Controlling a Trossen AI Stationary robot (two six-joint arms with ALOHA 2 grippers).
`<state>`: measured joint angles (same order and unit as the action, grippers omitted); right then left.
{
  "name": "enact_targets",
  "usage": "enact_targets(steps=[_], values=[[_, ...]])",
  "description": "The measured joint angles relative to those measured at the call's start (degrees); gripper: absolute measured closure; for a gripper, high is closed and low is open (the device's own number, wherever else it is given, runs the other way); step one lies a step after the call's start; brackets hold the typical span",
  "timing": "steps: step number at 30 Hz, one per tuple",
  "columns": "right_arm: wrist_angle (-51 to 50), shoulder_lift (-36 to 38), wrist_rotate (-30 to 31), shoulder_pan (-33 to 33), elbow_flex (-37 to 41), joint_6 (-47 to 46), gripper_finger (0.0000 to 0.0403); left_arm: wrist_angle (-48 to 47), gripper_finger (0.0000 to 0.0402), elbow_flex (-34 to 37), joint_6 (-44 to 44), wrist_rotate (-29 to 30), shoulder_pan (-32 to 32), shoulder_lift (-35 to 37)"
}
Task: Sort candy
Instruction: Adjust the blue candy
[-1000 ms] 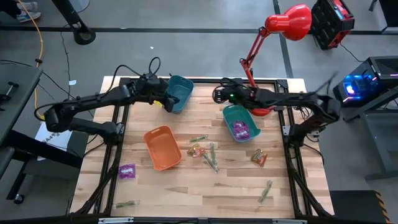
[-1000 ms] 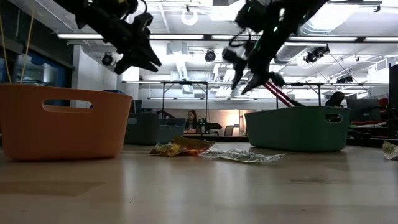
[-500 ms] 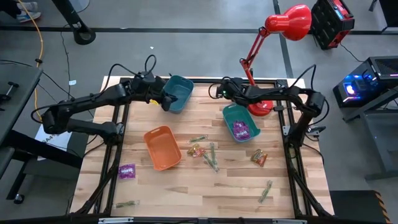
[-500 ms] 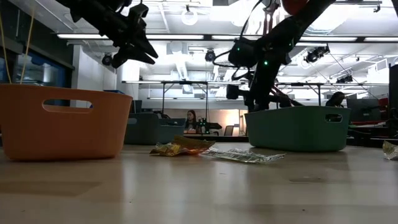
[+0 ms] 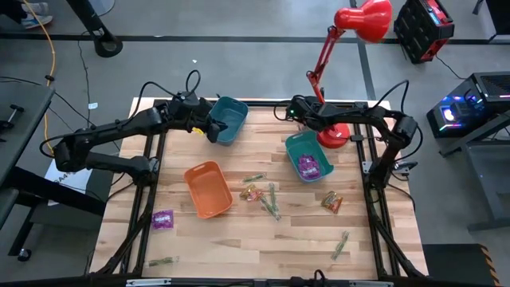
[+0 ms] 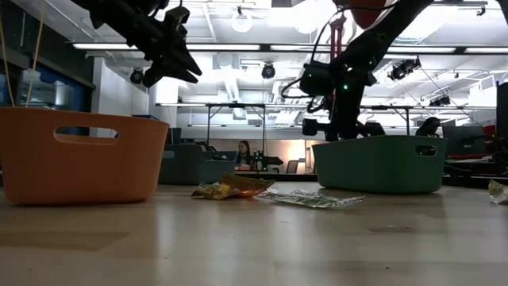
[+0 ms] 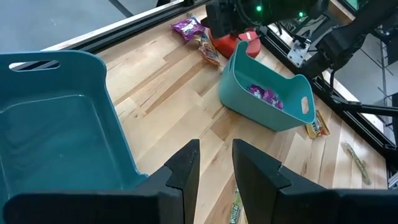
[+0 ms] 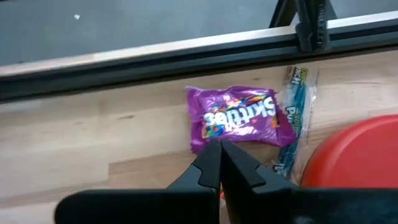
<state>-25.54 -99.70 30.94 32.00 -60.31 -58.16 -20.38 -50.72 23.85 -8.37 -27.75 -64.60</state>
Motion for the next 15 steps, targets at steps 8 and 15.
enact_targets(steps=[8,15], values=[[-0.99,0.00,-1.66,-2.63,0.00,0.07,0.0403,0.02,0.0312,0.00,0.03,0.01,0.00,0.00],[-4.38,0.00,-2.05,-6.24,0.00,-0.30,0.0403,0.04,0.0312,0.00,0.03,0.14,0.00,0.00]])
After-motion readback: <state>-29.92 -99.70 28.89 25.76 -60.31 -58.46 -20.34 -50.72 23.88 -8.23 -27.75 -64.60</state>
